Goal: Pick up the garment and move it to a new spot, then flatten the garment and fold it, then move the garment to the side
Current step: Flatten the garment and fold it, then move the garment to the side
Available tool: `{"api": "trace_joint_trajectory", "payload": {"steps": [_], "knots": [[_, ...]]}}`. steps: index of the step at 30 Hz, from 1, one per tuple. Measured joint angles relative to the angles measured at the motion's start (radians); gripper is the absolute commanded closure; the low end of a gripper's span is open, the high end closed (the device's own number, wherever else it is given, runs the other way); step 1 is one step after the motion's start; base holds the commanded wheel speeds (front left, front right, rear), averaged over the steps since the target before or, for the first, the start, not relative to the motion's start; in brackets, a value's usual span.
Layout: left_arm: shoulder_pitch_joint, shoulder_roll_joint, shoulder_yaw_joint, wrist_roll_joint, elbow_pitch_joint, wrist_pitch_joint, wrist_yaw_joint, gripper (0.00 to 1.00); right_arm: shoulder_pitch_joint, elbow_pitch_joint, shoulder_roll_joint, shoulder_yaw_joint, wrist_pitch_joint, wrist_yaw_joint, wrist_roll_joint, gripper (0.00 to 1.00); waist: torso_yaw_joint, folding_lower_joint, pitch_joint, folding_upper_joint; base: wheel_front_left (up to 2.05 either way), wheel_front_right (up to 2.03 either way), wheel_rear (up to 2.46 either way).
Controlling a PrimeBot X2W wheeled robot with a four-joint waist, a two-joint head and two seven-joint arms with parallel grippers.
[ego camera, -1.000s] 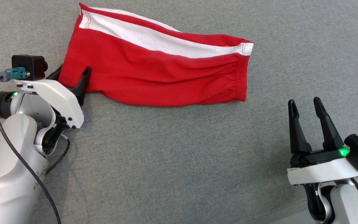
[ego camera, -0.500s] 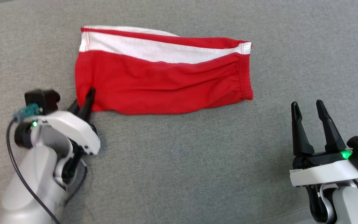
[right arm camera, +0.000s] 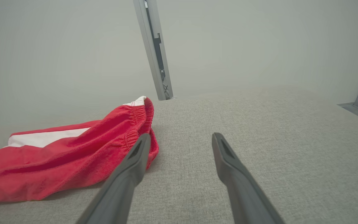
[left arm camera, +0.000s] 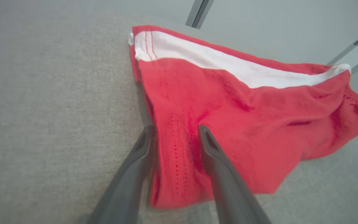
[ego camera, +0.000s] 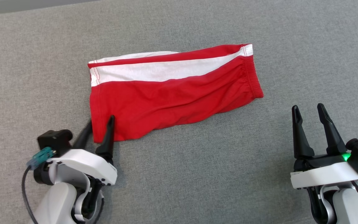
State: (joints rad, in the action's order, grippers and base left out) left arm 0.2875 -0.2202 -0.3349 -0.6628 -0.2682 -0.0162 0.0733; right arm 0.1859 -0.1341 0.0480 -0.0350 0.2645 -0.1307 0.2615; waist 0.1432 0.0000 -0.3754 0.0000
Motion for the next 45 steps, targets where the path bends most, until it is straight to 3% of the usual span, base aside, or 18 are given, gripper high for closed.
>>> {"api": "trace_joint_trajectory", "payload": {"steps": [6,10,18,37,45], "knots": [[-0.002,-0.004,0.05,0.076,0.06,-0.193,0.053,0.0,0.011,0.008,0.0,0.006,0.0,0.0,-0.035,0.0,-0.008,0.0,0.018,0.0,0.0,0.0,0.0],[-0.001,-0.034,0.086,0.163,0.131,-0.235,0.087,0.0,0.027,0.02,0.0,0.016,-0.009,0.0,-0.098,0.0,-0.031,0.0,0.039,0.0,0.0,0.0,0.0],[-0.069,-0.076,0.093,0.238,0.226,-0.241,0.113,0.0,0.012,0.036,0.0,0.031,-0.049,0.0,-0.148,0.0,-0.06,0.0,0.087,0.0,0.0,0.0,0.0],[-0.097,-0.077,0.051,0.248,0.277,-0.212,0.126,0.0,0.008,0.074,0.001,0.08,-0.103,0.0,-0.174,0.0,-0.109,0.0,0.093,0.0,0.0,0.0,0.0],[-0.059,-0.066,0.03,0.25,0.271,-0.208,0.12,0.0,0.159,-0.08,0.055,0.038,-0.15,0.0,-0.154,0.0,-0.14,0.0,0.046,0.0,0.0,0.0,0.0]]}}
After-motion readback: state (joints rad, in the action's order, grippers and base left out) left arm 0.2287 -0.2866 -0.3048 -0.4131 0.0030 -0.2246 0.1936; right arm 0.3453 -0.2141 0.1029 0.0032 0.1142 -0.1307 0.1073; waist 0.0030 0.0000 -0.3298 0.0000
